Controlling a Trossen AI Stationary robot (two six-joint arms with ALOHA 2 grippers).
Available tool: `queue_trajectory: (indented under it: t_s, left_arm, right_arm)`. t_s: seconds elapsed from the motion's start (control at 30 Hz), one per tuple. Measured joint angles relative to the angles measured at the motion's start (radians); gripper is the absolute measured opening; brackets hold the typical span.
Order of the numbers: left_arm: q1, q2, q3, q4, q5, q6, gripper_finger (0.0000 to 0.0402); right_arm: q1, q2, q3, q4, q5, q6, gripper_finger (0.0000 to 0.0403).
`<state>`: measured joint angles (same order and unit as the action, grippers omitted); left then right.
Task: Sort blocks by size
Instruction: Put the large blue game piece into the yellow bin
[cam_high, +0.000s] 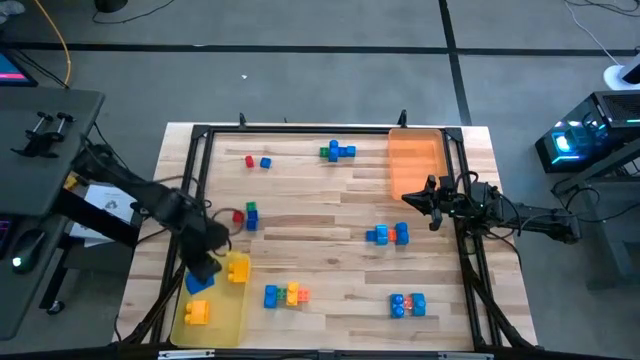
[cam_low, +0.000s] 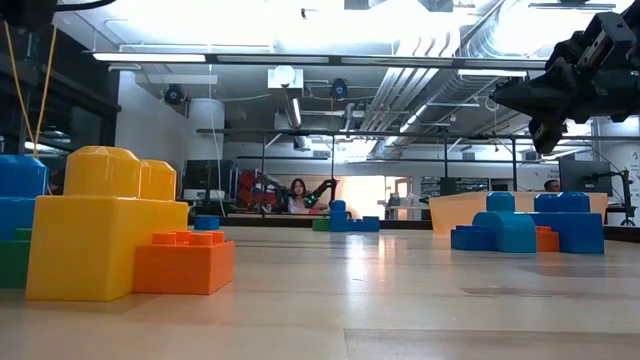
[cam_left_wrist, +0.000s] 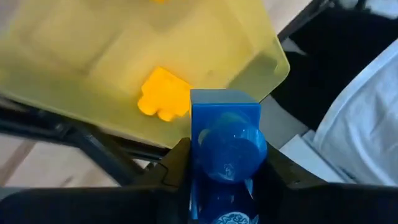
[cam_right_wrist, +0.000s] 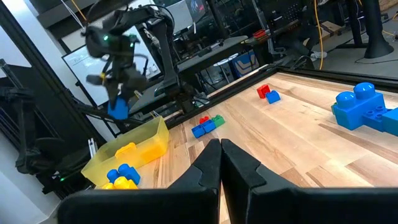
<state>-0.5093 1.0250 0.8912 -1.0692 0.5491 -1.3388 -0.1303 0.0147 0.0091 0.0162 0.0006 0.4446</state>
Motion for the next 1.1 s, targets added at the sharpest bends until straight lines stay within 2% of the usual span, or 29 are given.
queue_trajectory:
  t_s: [0.27,0.37,0.47,0.6,0.67,0.77,0.83,0.93,1.03,1.1]
  left_arm:
    - [-0.01,0.048,-0.01,0.015,0.001,0.106,0.0238]
    - [0.011,0.036,-0.01,0.011,0.004,0.15,0.0267]
    - [0.053,0.015,-0.01,0.011,0.021,0.209,0.0277]
    - [0.204,-0.039,-0.01,0.029,-0.003,0.291,0.0276]
    - [0.329,-0.057,-0.009,0.056,-0.023,0.343,0.0274]
    - [0.525,-0.043,-0.009,0.188,-0.126,0.413,0.027]
    - [0.641,0.008,-0.008,0.326,-0.182,0.472,0.0267]
    - [0.764,0.16,0.015,0.513,-0.172,0.595,0.0262]
    - [0.831,0.387,0.144,0.542,-0.186,0.794,0.0258]
    - [0.881,0.544,0.279,0.529,-0.254,0.88,0.0257]
  right_arm:
    - [0.0,0.0,0.0,0.0,0.0,0.0,0.0001]
    - [0.0,0.0,0.0,0.0,0.0,0.0,0.0001]
    - [0.0,0.0,0.0,0.0,0.0,0.0,0.0001]
    - [0.0,0.0,0.0,0.0,0.0,0.0,0.0001]
    - [0.0,0.0,0.0,0.0,0.0,0.0,0.0001]
    - [0.0,0.0,0.0,0.0,0.0,0.0,0.0001]
    - [0.0,0.0,0.0,0.0,0.0,0.0,0.0001]
    - [0.0,0.0,0.0,0.0,0.0,0.0,0.0001]
    - [0.0,0.0,0.0,0.0,0.0,0.0,0.0001]
    - [0.0,0.0,0.0,0.0,0.0,0.0,0.0001]
